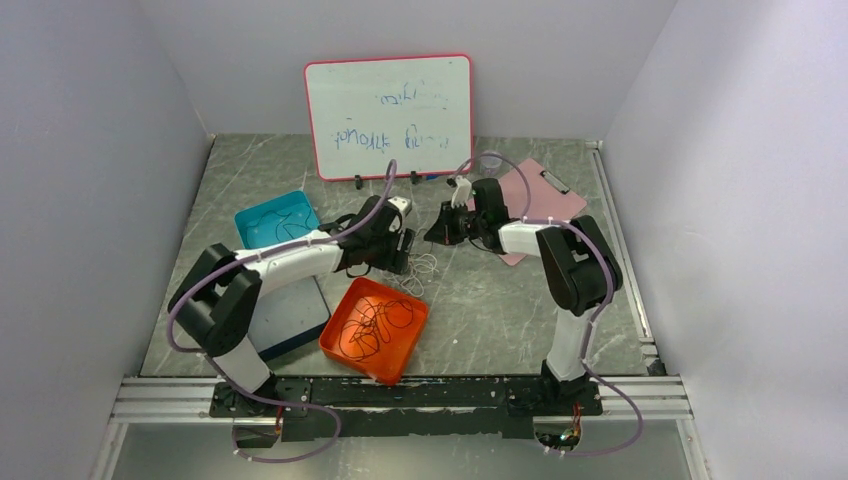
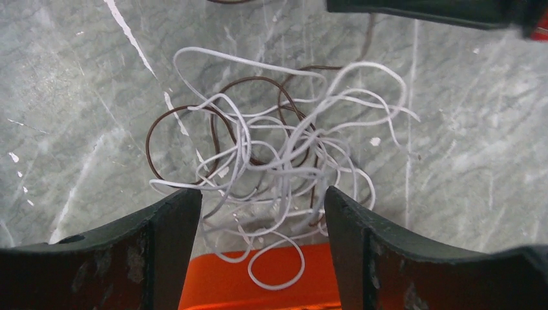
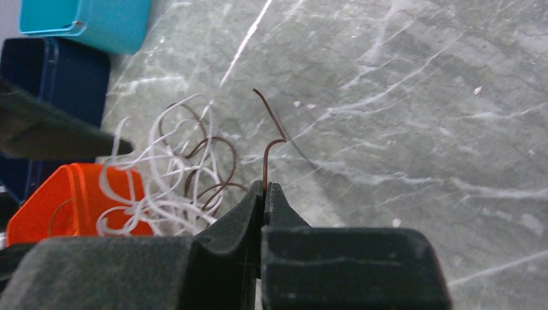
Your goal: Untangle the cables
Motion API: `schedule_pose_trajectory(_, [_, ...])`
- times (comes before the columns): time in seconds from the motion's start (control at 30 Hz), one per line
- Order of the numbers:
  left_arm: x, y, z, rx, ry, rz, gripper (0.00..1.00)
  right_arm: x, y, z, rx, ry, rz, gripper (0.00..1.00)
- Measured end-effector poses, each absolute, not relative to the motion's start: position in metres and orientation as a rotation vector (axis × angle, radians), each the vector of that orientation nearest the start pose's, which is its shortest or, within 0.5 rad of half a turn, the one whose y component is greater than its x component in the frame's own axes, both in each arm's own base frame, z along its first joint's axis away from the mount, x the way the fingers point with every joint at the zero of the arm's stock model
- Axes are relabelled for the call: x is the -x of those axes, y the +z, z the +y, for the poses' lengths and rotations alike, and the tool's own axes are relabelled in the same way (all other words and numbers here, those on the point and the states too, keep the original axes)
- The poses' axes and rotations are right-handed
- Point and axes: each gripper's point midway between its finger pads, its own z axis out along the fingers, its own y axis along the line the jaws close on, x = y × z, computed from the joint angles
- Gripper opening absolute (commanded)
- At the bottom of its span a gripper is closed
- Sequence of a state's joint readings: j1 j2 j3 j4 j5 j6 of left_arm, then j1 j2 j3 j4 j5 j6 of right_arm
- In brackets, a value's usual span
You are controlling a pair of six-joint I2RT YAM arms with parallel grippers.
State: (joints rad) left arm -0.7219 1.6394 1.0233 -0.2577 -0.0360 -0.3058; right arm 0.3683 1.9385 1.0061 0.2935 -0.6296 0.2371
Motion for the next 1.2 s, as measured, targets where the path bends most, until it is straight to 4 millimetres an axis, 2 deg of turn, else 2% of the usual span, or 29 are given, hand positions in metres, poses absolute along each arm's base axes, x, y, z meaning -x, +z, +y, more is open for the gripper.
schedule_pose_trajectory(0.1, [-0.304,0.058,-0.27,-0.5,-0.359,2.449,0.71,-0.376,0.057,0.266,0.509,1.042,2.17,0.0])
schedule_pose_trajectory(0.23, [-0.309,0.045,-0.266,-0.497,-0.295,2.469,0.57,-0.372,0.095,0.264,0.511,1.034,2.089,0.0])
schedule_pose_trajectory(0.43, [-0.315,0.032,-0.259,-0.484,-0.213,2.489,0.4,-0.365,0.182,0.254,0.473,1.022,1.903,0.0])
schedule_pose_trajectory(0.5, [-0.315,0.027,-0.257,-0.484,-0.2,2.497,0.37,-0.363,0.21,0.248,0.451,1.002,1.84,0.0])
schedule_pose_trajectory(0.6, [-0.315,0.022,-0.256,-0.483,-0.185,2.507,0.32,-0.36,0.236,0.239,0.419,0.963,1.793,0.0])
schedule_pose_trajectory(0.8, [-0.317,0.017,-0.257,-0.472,-0.182,2.51,0.08,-0.354,0.263,0.221,0.352,0.884,1.767,0.0])
schedule_pose_trajectory(0.97, [-0.321,0.016,-0.257,-0.462,-0.177,2.505,0.07,-0.347,0.297,0.207,0.303,0.826,1.719,0.0])
schedule_pose_trajectory(1.1, [-0.323,0.016,-0.255,-0.442,-0.176,2.504,0.07,-0.339,0.348,0.194,0.268,0.784,1.615,0.0])
schedule_pose_trajectory(1.2, [-0.327,0.016,-0.253,-0.422,-0.18,2.499,0.07,-0.326,0.391,0.18,0.234,0.745,1.518,0.0])
